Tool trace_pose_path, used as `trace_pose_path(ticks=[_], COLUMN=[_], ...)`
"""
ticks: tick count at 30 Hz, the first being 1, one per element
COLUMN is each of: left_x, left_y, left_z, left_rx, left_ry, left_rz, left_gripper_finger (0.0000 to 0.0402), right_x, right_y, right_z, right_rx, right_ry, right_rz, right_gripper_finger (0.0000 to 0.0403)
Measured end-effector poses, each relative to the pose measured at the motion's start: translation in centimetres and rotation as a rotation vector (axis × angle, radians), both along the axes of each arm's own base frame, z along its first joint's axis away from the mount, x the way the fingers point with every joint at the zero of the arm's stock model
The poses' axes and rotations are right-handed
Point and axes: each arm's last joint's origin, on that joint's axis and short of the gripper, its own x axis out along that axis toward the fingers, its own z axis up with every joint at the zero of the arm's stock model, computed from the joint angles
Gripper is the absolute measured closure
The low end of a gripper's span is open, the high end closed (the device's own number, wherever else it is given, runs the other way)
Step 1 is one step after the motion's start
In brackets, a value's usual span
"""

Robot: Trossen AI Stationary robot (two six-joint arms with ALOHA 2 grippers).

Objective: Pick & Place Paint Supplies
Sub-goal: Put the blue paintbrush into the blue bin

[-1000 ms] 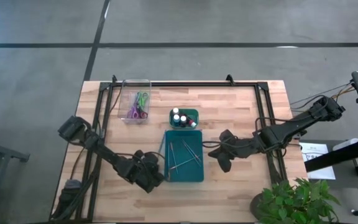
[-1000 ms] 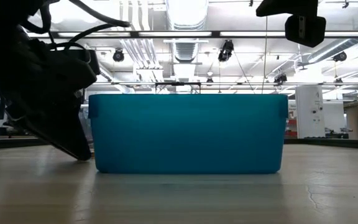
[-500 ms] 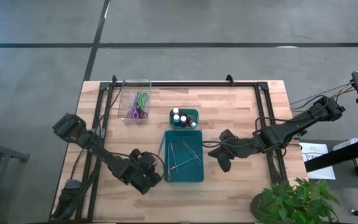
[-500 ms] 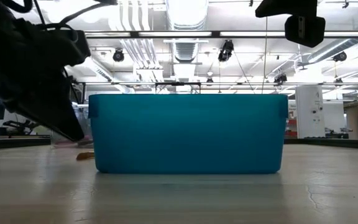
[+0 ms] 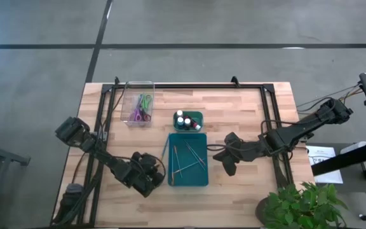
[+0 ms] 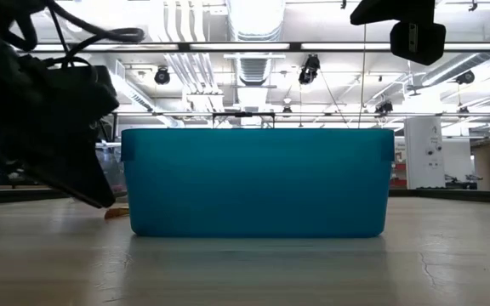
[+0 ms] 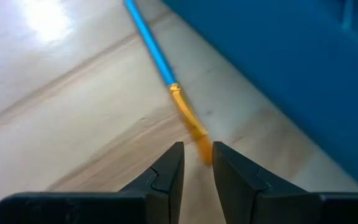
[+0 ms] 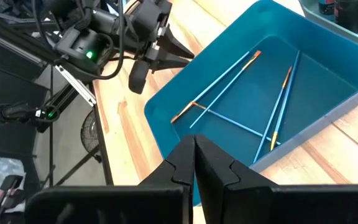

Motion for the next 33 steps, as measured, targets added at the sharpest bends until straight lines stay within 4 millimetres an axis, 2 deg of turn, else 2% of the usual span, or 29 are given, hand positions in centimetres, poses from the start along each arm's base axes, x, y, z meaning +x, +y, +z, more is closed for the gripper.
trace_pose_path(ticks=[12, 29, 33], left_x=[0.5, 0.1, 0.1], left_y=[0.1, 0.9, 0.9], left_z=[0.0, -1.4, -1.7], left_rx=[0.01, -0.023, -0.02], left_ry=[-0.02, -0.008, 0.006], left_rz=[-0.043, -0.033, -0.033], left_gripper_finger=[0.0309, 0.0309, 0.0324], right_x=[-0.1, -0.1, -0.2], right_y=[0.0, -0.1, -0.1], right_z=[-0.1, -0.2, -0.3], right_rx=[-0.005, -0.013, -0.014], right_ry=[0.013, 0.029, 0.031], right_rz=[0.004, 0.001, 0.001], right_gripper_finger=[0.0394, 0.0394, 0.0394])
